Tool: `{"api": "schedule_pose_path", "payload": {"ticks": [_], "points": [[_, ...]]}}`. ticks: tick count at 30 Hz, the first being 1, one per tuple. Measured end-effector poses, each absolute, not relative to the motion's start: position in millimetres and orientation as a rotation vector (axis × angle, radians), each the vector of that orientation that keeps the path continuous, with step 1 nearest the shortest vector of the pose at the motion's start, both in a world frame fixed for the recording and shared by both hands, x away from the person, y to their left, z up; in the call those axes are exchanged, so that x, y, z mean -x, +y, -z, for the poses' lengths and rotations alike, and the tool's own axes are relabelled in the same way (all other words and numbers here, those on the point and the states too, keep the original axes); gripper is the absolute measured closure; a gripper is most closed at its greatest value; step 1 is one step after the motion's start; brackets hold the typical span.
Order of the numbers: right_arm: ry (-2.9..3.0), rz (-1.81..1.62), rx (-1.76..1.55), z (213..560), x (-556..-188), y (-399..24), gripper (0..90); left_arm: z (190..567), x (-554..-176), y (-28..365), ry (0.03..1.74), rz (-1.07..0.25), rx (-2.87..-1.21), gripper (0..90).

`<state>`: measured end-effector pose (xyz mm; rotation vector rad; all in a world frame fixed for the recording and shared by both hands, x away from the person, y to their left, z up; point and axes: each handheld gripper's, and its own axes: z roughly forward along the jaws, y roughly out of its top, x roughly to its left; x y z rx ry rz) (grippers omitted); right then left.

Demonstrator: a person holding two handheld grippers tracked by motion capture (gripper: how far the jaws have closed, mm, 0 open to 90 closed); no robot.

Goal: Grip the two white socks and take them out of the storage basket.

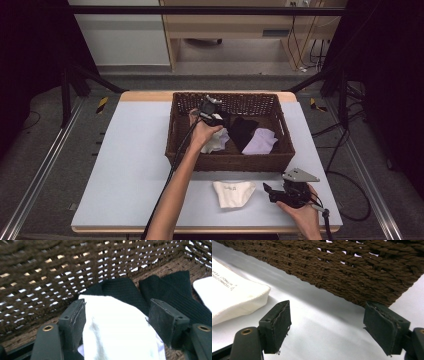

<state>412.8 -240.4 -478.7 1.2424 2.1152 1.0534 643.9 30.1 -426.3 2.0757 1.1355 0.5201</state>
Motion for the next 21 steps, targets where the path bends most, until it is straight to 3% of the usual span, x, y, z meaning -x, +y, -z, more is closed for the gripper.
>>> {"api": "schedule_pose_path", "payload": {"ticks": [7,14,21], "points": [[2.115,-1.059,-1.238,477.7,-412.1,-240.4,22.2,432.4,-644.8,29.0,1.144,-0.502,-2.124,40.5],[2.129,-1.052,-1.237,479.3,-412.4,-238.7,22.7,433.1,-642.6,30.2,1.168,-0.453,-2.136,65.9],[2.127,-1.051,-1.234,478.7,-412.2,-239.5,22.9,430.9,-640.7,38.1,1.201,-0.417,-2.113,82.6]]}}
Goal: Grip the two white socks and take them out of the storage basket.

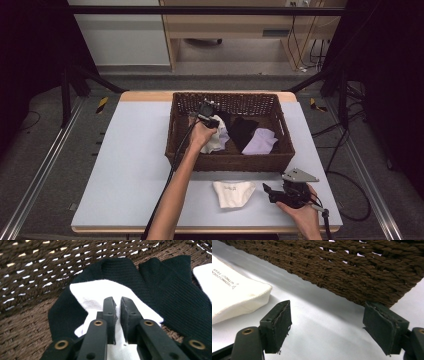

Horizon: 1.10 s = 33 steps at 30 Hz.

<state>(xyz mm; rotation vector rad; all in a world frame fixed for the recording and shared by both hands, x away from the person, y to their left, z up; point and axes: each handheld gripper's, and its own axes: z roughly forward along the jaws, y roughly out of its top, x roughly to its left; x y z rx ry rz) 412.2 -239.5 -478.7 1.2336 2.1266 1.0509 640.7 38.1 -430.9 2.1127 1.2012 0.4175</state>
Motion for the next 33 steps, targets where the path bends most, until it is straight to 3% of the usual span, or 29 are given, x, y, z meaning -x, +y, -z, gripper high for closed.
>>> {"api": "schedule_pose_path", "payload": {"ticks": [17,33], "points": [[2.127,-1.055,-1.234,478,-412,-240,23.5,419,-633,51,1.177,-0.426,-2.049,87.1],[2.124,-1.062,-1.226,477,-412,-235,23.4,349,-588,99,0.949,-0.473,-1.799,87.0]]}}
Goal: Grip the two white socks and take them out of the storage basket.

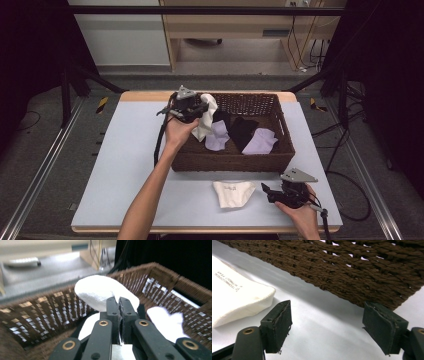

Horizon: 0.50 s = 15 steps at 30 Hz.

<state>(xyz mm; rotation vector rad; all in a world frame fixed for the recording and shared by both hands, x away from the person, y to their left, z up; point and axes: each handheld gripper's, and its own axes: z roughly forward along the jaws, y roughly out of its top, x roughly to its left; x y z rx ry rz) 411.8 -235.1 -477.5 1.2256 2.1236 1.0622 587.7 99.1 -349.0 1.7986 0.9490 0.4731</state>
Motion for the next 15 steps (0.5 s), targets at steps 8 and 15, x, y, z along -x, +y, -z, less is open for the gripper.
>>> {"api": "schedule_pose_path", "payload": {"ticks": [8,15], "points": [[2.114,-1.076,-1.209,476,-410,-235,23.3,306,-556,126,0.844,-0.525,-1.702,87.0],[2.110,-1.081,-1.208,476,-408,-234,23.0,287,-526,140,0.760,-0.553,-1.686,86.9]]}}
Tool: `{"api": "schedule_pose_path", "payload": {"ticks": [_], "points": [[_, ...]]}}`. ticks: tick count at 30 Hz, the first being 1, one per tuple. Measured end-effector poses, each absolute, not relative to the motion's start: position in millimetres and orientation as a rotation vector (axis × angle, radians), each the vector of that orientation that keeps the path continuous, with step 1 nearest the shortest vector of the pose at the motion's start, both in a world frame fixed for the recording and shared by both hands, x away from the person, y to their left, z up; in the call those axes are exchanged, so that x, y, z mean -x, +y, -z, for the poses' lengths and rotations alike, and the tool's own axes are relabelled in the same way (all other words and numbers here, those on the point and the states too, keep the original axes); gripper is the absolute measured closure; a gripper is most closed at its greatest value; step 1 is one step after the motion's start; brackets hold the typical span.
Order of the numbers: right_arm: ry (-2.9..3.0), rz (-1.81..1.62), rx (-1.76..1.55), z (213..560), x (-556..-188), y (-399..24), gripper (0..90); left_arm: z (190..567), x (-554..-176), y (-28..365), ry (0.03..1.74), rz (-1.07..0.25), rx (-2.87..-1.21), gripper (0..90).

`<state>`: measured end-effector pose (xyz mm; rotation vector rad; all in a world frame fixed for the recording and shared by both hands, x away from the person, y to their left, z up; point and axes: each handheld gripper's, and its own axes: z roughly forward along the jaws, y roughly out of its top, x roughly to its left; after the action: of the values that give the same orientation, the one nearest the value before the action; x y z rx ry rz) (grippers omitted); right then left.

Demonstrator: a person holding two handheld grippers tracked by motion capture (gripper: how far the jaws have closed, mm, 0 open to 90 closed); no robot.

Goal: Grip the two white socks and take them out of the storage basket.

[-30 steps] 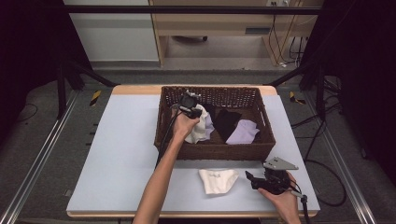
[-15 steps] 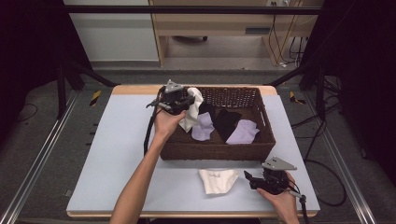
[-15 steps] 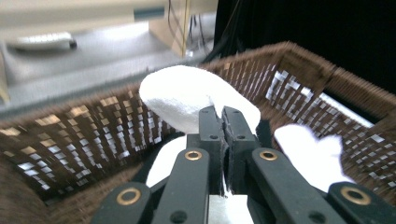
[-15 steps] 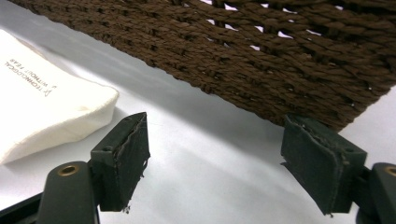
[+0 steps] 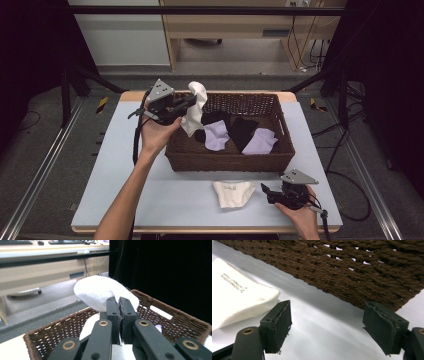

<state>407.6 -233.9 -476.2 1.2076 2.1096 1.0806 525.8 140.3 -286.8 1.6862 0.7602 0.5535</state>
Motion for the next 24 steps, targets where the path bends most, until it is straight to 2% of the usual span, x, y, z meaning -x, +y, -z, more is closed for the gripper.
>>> {"api": "schedule_pose_path", "payload": {"ticks": [12,24], "points": [[2.101,-1.073,-1.209,477,-407,-235,22.7,270,-471,165,0.678,-0.545,-1.647,86.8],[2.097,-1.067,-1.209,477,-406,-236,22.7,298,-435,187,0.680,-0.517,-1.681,86.7]]}}
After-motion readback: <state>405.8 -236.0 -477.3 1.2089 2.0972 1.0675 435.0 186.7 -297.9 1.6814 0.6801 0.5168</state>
